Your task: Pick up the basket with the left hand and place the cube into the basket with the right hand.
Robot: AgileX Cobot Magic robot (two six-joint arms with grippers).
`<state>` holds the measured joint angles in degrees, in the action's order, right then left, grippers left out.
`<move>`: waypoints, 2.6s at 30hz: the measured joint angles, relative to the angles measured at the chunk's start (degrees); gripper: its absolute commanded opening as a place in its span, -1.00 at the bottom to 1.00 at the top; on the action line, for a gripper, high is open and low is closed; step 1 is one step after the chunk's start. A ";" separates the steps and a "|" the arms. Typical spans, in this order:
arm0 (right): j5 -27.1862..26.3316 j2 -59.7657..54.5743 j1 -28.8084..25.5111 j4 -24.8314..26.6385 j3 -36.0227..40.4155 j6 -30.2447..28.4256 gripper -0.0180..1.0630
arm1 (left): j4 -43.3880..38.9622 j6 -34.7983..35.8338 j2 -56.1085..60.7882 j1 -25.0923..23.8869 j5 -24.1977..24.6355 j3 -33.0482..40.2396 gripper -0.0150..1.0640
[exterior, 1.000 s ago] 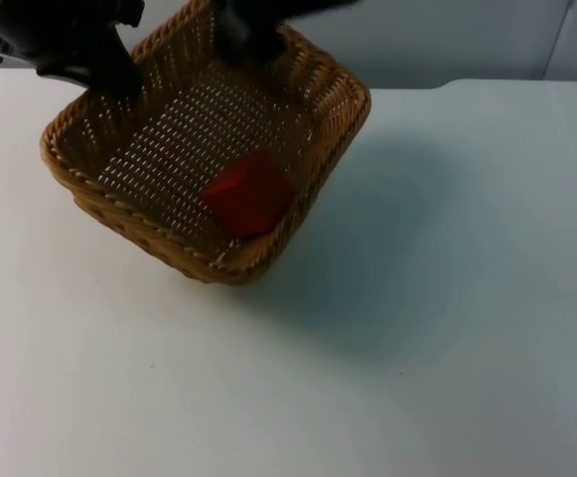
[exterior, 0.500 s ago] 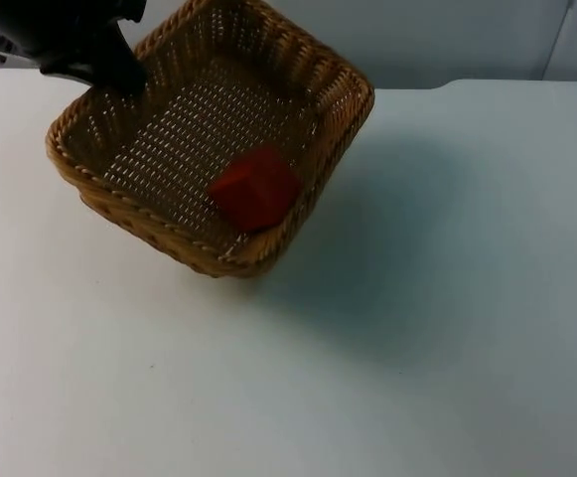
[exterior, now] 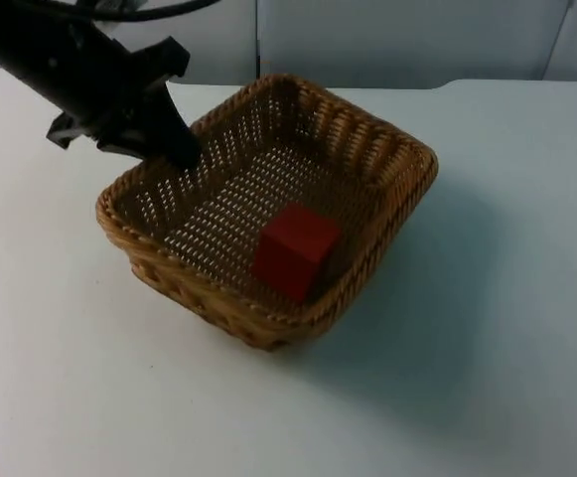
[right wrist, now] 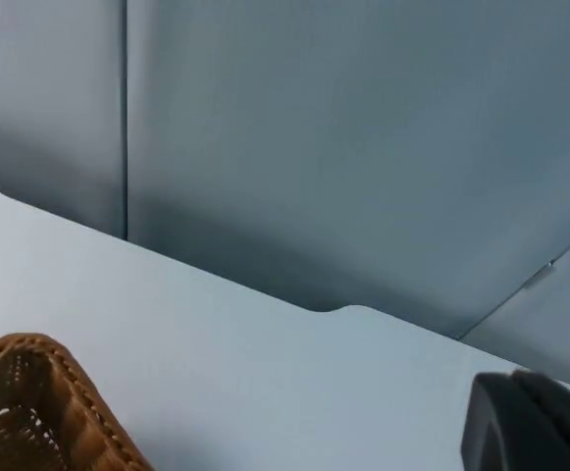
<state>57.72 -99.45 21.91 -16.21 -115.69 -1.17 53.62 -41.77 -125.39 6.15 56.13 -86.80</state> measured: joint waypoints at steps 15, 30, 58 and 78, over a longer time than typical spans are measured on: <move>-2.85 0.00 0.00 0.00 0.00 -0.46 -0.97 | 0.44 -7.15 -3.10 0.49 -3.06 -0.53 0.21; -3.39 0.00 0.00 -2.02 0.00 0.46 -0.97 | -34.45 12.40 -1.84 0.49 -2.18 -30.68 -0.98; -14.93 61.22 0.00 -21.22 65.72 31.58 -0.97 | -38.57 22.33 71.87 -6.62 -14.18 27.55 -0.98; 5.78 82.38 0.00 12.80 77.71 -3.77 -0.97 | -37.88 22.33 125.10 -6.62 -6.64 48.68 -0.98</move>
<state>63.50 -17.07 21.91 -3.41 -37.97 -4.94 15.74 -19.44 -0.30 -0.47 49.49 -38.13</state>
